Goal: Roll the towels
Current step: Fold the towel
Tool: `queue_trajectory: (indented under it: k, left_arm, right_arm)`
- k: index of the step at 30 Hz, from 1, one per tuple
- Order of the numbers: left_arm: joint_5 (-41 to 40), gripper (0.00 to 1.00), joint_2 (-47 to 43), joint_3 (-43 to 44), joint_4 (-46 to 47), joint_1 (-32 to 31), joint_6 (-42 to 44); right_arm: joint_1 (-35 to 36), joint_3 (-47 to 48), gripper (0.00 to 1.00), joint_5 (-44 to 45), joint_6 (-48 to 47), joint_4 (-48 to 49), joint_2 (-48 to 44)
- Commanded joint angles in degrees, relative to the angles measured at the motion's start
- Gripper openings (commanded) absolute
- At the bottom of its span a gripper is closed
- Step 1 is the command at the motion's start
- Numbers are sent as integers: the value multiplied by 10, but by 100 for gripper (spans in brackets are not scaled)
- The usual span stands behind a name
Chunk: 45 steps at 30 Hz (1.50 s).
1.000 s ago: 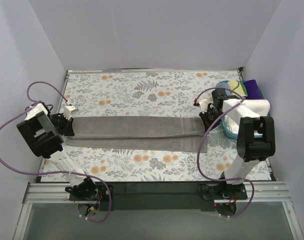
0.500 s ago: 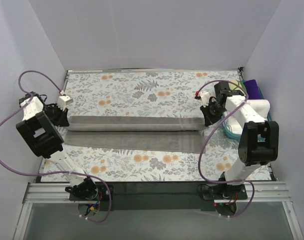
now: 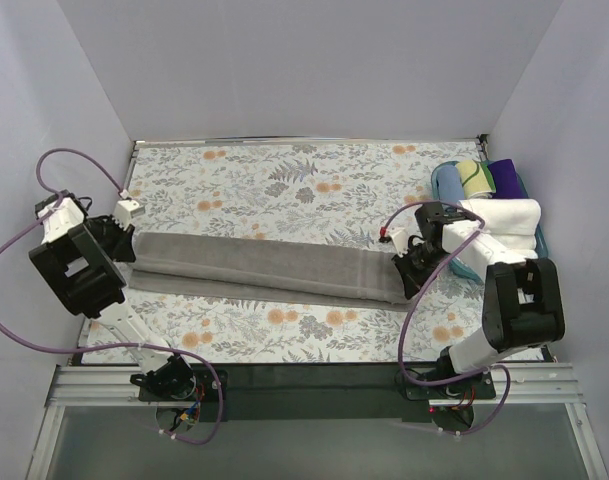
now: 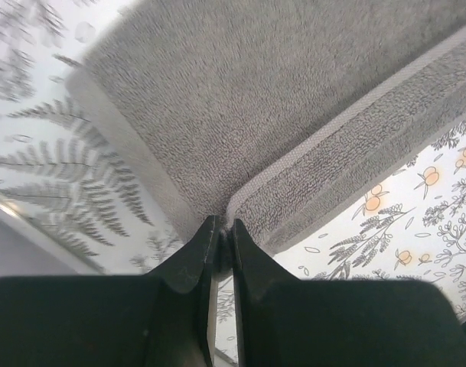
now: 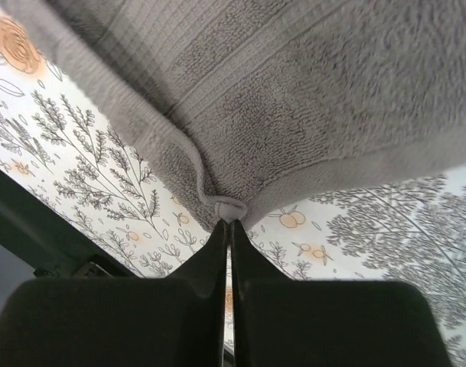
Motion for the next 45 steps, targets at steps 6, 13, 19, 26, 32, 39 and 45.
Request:
queue_trajectory:
  k: [6, 13, 19, 26, 32, 39, 45]
  left_arm:
    - [-55, 0, 9, -81, 103, 5, -23]
    - [-42, 0, 4, -108, 117, 4, -38]
    - [-26, 0, -16, -89, 92, 5, -31]
    - [11, 0, -17, -15, 54, 4, -41]
    - [71, 0, -20, 52, 35, 6, -66]
    - [104, 0, -54, 19, 39, 7, -45]
    - [71, 0, -73, -52, 41, 9, -9]
  right_arm:
    - [11, -11, 1, 83, 23, 64, 78]
    - [6, 58, 1, 123, 34, 77, 127]
    - [6, 109, 1, 92, 28, 36, 116]
    - [3, 155, 1, 78, 17, 7, 69]
    - [-27, 242, 1, 62, 9, 16, 68]
    - [-37, 227, 1, 44, -18, 27, 61]
    - [-37, 136, 1, 48, -39, 39, 38]
